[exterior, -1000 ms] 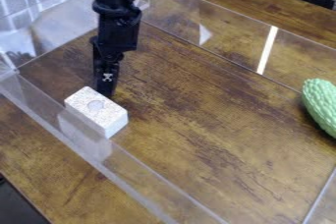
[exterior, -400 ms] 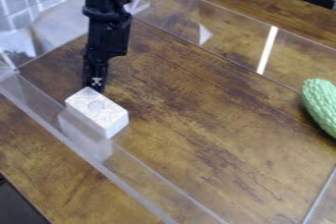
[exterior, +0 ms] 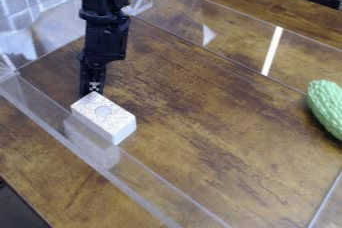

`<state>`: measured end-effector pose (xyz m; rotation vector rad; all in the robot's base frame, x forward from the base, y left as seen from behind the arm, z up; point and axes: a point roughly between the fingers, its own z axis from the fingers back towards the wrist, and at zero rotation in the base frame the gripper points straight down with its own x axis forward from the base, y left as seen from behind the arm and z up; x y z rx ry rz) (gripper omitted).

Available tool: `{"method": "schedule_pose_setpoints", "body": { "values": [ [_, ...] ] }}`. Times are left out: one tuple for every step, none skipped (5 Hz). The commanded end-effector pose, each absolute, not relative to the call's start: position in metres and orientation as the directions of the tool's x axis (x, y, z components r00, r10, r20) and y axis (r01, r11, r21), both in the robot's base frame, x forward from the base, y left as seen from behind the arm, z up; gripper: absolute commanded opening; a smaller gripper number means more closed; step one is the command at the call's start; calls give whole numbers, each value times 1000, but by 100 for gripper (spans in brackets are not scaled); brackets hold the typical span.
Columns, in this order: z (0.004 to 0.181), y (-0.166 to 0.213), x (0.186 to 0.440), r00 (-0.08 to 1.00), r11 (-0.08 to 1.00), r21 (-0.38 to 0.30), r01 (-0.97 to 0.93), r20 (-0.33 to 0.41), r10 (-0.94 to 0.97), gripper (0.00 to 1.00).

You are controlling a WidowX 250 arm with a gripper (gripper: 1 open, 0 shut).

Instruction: Put the white object in the blue tray

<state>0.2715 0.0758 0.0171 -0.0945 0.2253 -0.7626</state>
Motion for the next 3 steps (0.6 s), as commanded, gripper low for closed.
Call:
{"method": "schedule_pose_setpoints", "body": {
  "values": [
    [33,80,273,726,739,-131,661,-138,-674,0],
    [35,79,272,730,742,-134,657,-136,-670,0],
    [36,79,272,734,746,-138,652,-133,-666,0]
  ]
}}
